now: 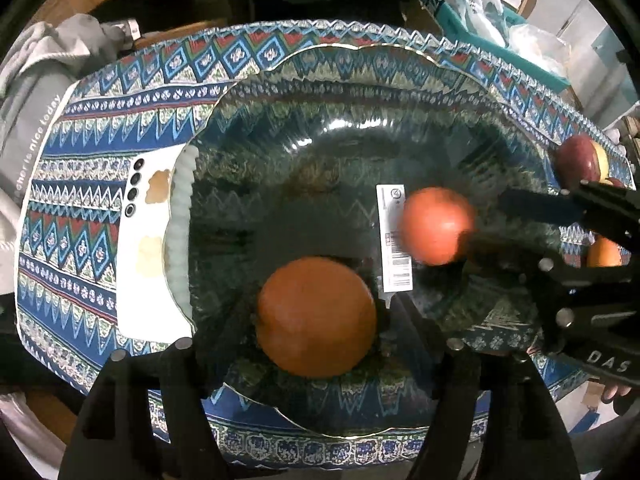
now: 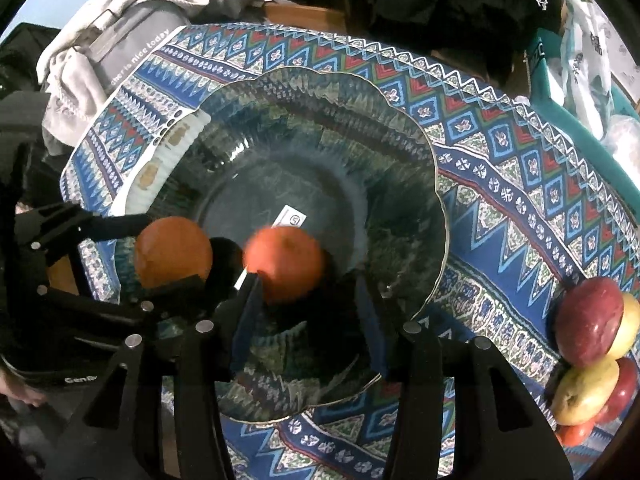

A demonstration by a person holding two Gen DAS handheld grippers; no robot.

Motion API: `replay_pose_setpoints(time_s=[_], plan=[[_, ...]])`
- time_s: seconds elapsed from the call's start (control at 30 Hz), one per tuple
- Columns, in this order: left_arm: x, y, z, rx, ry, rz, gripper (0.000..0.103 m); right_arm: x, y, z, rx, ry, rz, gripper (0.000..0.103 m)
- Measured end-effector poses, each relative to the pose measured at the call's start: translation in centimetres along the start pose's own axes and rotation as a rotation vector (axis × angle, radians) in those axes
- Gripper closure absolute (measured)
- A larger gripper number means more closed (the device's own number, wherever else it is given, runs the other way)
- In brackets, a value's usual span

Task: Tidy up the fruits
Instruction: 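Open the right gripper to drop its orange onto the glass plate while the left gripper releases its orange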

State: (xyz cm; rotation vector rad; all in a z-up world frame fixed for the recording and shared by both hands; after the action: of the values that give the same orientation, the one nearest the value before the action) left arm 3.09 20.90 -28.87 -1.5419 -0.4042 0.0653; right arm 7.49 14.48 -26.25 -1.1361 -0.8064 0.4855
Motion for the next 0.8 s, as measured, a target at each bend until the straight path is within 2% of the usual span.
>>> replay_pose_setpoints(time_s=[0.2,0.27,0.4,0.63,0.8], plan=[[0.5,-1.2,-1.1,-0.01,0.007,-0.014,0.029,-0.3,-1.3,0.3,-0.004,-0.002,-0.021,0.049],[0.8,-1.7,-1.0,-0.017,0.008,-0.021,0.029,-0.4,-2.1,-0.1,-0.023,0.004,-0.037,0.043],[0.6,-3.7,-0.6,-0.033,0.018,-0.04,0.029,-0.4,-4.0,-0.8,-0.032,0.029,-0.078,0.041],[0.9,-5.7,-2.8,-0.052,0.05,-0.082,0.023,-1.3,-7.3,-2.7,-0.07,0.084,-0.13,0.033],[1.2,-6.7,-4.6,-0.07,0.072,-0.101,0.023,-2.3,-9.4,-4.1,-0.108,0.121,-0.158,0.029]])
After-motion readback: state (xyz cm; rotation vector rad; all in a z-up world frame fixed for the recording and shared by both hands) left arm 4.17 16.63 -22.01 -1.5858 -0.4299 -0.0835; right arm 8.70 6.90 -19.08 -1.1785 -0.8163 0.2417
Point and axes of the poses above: each gripper's, at about its wrist camera, not at the fingertips, and y roughly the way its jaws point, z to its left, x to its top, the point moved 9 cm from there along y, roughly the way its jaws point, and after that the axes turned 4 degrees about -y, right-handed, at the moved point
